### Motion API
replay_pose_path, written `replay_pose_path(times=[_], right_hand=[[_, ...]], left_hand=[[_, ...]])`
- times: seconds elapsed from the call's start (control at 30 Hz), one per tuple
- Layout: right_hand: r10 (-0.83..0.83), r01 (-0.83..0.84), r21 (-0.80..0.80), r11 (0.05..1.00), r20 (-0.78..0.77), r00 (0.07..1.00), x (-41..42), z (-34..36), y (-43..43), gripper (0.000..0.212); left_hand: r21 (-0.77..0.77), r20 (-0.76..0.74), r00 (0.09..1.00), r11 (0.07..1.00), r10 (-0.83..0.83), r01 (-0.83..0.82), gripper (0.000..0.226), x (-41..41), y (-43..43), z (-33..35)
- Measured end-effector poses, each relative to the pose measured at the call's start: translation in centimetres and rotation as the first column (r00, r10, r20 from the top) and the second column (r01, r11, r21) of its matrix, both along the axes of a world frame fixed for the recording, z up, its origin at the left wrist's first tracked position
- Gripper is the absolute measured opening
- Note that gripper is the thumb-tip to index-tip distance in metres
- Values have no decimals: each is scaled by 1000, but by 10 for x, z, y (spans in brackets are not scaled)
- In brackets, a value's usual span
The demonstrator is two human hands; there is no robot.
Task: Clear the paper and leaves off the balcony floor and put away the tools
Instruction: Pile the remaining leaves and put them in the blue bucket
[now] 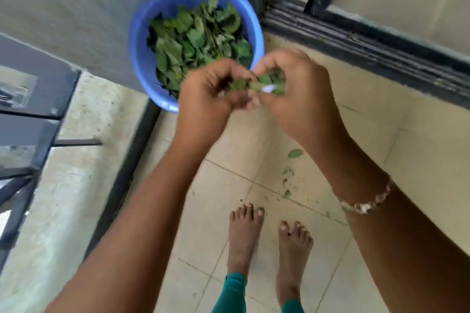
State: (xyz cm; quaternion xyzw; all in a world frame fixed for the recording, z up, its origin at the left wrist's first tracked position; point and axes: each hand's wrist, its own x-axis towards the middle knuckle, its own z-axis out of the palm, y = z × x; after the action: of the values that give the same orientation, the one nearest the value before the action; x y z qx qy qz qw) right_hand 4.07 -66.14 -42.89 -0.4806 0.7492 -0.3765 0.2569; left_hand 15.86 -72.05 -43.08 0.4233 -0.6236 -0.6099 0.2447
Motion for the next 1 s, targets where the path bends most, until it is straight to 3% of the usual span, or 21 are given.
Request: replay_pose_path(times=[0.07,0.17,0.23,0.3,0.37,0.4,0.47,0.53,0.57,0.67,0.73,0.83,0.93,1.0], right_hand=[[53,-54,-45,998,-12,999,7,13,-42,23],[176,-170,46,984,-170,970,15,8,-97,34],[298,-269,154,951,-218,929,16,-1,-117,42],[366,-320,224,921,-208,907,6,-10,-118,45],[276,-261,130,957,-119,954,-11,-21,-98,37],[190,-188,45,981,-31,981,-21,-29,-81,30],[9,-6,-41,999,82,997,-41,-56,-37,21],[-130,126,123,984,19,991,-51,-93,14,27],[-125,131,216,968,-42,991,-53,-115,40,26],[90,3,516,857,-156,984,-49,-177,103,38],[253,-106,635,765,-146,956,-42,-210,124,49],[378,-201,638,743,-152,913,-23,-245,141,59],[518,-326,683,653,-89,851,4,-268,170,88],[620,-378,650,659,-186,762,23,-277,198,87]], left_hand=[[-44,-24,997,996,78,-79,21,9,-33,11],[-79,68,981,982,179,-173,18,18,-74,5],[-143,264,950,981,169,-134,18,23,-92,-6],[-244,548,829,969,110,32,36,24,-98,-14],[-371,695,700,916,166,151,46,25,-83,-16],[-456,681,699,873,218,172,43,26,-69,-15],[-612,548,791,776,273,155,31,30,-31,-22],[-628,446,872,765,203,144,20,35,14,-44],[-566,424,893,814,148,134,18,37,38,-59],[-231,399,915,973,69,27,12,43,95,-109],[44,439,897,995,58,-86,14,47,120,-145],[332,467,879,902,99,-278,20,48,141,-181],[497,470,874,782,121,-376,22,41,150,-197],[579,468,878,714,105,-394,16,37,154,-204]])
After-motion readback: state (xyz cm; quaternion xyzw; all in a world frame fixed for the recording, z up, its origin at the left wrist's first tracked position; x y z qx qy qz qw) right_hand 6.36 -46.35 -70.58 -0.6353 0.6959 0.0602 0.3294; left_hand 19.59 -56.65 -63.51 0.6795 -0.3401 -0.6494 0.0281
